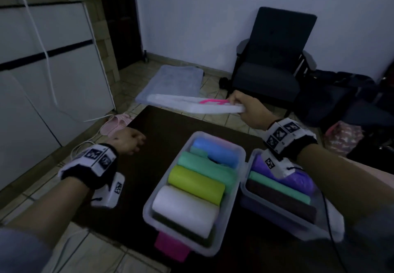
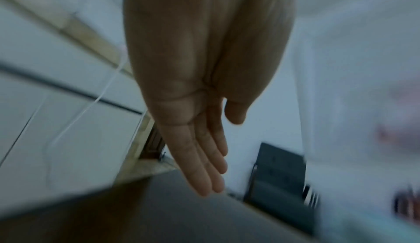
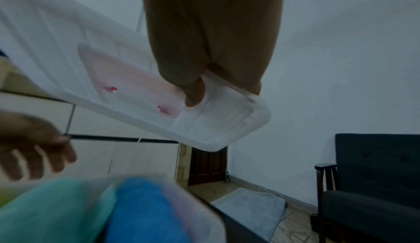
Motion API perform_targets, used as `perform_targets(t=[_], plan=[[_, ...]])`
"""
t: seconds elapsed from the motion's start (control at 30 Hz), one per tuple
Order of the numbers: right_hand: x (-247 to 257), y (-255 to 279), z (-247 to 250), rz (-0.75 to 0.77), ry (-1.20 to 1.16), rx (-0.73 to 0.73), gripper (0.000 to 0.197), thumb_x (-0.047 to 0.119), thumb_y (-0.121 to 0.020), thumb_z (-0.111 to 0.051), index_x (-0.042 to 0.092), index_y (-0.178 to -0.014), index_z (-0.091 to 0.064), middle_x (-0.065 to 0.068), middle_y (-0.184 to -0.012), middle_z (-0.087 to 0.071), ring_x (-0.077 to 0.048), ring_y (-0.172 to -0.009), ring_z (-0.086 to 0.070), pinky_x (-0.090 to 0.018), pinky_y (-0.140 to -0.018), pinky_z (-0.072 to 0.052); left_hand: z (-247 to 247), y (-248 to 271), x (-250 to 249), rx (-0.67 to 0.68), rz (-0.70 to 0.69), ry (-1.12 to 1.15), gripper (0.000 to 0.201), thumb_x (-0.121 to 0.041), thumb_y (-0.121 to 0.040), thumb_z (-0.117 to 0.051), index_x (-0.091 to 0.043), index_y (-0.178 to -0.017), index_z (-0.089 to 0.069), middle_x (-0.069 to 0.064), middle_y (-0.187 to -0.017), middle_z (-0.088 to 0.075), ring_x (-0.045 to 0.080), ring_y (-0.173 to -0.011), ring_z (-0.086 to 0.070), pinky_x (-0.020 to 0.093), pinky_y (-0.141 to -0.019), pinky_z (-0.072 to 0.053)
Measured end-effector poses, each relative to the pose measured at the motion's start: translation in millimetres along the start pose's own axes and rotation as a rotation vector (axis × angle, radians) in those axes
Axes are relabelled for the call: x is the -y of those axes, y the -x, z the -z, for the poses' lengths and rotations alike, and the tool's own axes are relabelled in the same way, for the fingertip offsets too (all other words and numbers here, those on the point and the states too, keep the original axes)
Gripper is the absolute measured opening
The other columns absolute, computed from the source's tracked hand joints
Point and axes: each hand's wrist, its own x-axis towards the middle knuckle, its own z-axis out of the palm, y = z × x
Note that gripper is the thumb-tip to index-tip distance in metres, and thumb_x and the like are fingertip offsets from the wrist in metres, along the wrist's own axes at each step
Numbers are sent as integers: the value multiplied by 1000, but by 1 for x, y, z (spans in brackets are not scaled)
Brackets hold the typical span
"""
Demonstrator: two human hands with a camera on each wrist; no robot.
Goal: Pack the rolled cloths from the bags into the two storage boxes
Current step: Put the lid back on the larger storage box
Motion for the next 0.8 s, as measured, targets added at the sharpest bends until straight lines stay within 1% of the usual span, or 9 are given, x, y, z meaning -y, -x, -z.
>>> perform_targets(t=[0.13, 0.23, 0.33, 0.43, 0.47, 0.53, 0.6, 0.7, 0.8], plan=[[15, 45, -17, 150, 116, 51, 25, -9, -72, -54, 6, -90, -62, -18, -98, -62, -33, -97, -59, -45, -87, -47, -11, 45, 9, -46, -4, 355, 46, -37, -100, -35, 0, -119, -56, 17, -106, -61, 25, -80, -60, 30, -62, -47], [14, 66, -35, 278, 156, 149, 38, -13, -60, -55, 14, -86, -55, -14, -95, -61, -37, -100, -58, -55, -88, -45, -25, 75, 3, 21, 29, 301, 60, -53, -97, -27, -8, -116, -62, 10, -114, -62, 27, -102, -59, 34, -80, -48], [19, 87, -38, 136, 364, 283, 53, -12, -76, -50, 14, -121, -53, -7, -137, -44, -28, -139, -27, -44, -114, -9, -43, 96, 0, 93, 26, 56, 51, -51, -95, -38, -11, -117, -61, 10, -117, -61, 27, -106, -58, 42, -95, -45], [19, 98, -39, 79, 432, 451, 63, -11, -76, -48, 19, -131, -41, 7, -151, -24, -16, -146, -3, -42, -115, 6, -61, 110, -3, 93, 12, -103, 37, -38, -97, -42, -9, -118, -53, 14, -114, -57, 27, -98, -57, 38, -83, -45], [15, 97, -40, 52, 426, 505, 64, -10, -76, -49, 22, -132, -40, 8, -151, -23, -15, -146, -4, -47, -116, 4, -65, 114, -3, 72, 21, -126, 38, -38, -97, -42, -9, -121, -50, 14, -116, -56, 26, -98, -56, 36, -81, -44], [14, 94, -37, -33, 284, 567, 60, -9, -78, -52, 17, -132, -44, -1, -148, -32, -21, -141, -25, -50, -116, -16, -72, 120, -2, 40, 46, -145, 42, -38, -97, -44, -7, -125, -46, 14, -120, -53, 28, -105, -54, 37, -84, -43], [21, 91, -36, -85, 80, 466, 51, -14, -77, -45, 5, -124, -49, -12, -134, -49, -27, -126, -46, -43, -106, -35, -79, 124, 1, 21, 62, -133, 43, -36, -97, -44, -6, -129, -42, 15, -125, -51, 30, -110, -53, 37, -87, -43], [23, 81, -41, -121, -3, 279, 32, -10, -85, -38, 0, -110, -56, -16, -116, -60, -30, -111, -56, -42, -98, -42, -89, 129, 5, -8, 48, -142, 46, -33, -97, -45, -8, -135, -37, 16, -132, -48, 31, -116, -51, 35, -87, -41], [18, 68, -58, -229, 194, 242, 22, 15, -95, -43, 7, -112, -56, -17, -123, -49, -34, -116, -46, -45, -98, -41, -96, 131, 11, -13, 99, -173, 58, -43, -95, -45, -9, -140, -31, 15, -139, -40, 34, -123, -44, 42, -101, -40]])
